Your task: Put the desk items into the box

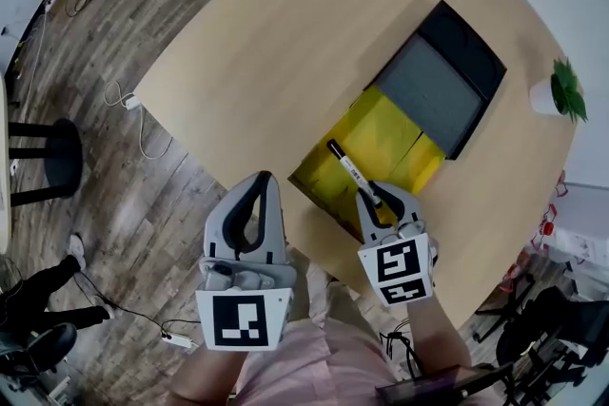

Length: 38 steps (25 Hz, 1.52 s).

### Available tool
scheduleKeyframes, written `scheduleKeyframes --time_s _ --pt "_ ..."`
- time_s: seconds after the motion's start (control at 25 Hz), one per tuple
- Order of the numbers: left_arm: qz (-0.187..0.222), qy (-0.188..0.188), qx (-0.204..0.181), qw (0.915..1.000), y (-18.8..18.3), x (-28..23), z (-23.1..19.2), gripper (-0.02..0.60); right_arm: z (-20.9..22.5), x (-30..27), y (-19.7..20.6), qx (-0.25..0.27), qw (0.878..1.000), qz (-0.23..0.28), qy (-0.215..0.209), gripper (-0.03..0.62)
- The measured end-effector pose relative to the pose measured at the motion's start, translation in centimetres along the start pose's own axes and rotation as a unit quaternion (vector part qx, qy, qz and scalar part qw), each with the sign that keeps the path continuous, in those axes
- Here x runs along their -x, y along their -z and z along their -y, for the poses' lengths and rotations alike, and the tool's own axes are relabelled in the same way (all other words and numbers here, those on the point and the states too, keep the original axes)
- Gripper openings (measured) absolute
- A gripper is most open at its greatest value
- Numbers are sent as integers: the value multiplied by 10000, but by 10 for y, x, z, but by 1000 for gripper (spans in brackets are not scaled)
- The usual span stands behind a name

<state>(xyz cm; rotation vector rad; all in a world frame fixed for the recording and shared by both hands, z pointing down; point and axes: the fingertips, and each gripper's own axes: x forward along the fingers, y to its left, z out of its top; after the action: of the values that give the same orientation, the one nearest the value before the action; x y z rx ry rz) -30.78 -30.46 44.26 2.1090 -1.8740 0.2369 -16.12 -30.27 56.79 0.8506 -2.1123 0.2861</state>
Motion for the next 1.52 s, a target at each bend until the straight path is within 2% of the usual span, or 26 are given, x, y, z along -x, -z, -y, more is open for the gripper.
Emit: scheduleKeyframes --time_s 0.24,0.48,0.6,0.8,1.0,1.16,1.32,1.52 --pt "-68 -44 75 9999 6 -3 -6 11 -4 -6 5 182 9997 -180 -56 75" --pt "-82 -63 72 9999 6 -3 -3 11 -7 -6 5 194 9996 -148 -168 92" --pt "-29 -81 48 10000 3 0 -1 11 -10 -5 4 196 9994 -104 -256 115" --pt "51 -112 12 9999 -4 12 10 11 -9 11 -4 56 9995 163 -259 117" --pt "368 -27 -147 9992 -27 30 35 11 0 47 -25 -288 9966 746 -206 110" --pt "671 78 -284 9973 -51 54 65 11 7 96 -40 -533 9897 1320 -117 95" --pt "1071 236 -464 9929 -80 80 104 11 15 160 -61 -784 9735 2149 -63 78" --pt "1522 384 -647 9855 -114 115 154 11 29 248 -76 -576 9502 3030 438 35"
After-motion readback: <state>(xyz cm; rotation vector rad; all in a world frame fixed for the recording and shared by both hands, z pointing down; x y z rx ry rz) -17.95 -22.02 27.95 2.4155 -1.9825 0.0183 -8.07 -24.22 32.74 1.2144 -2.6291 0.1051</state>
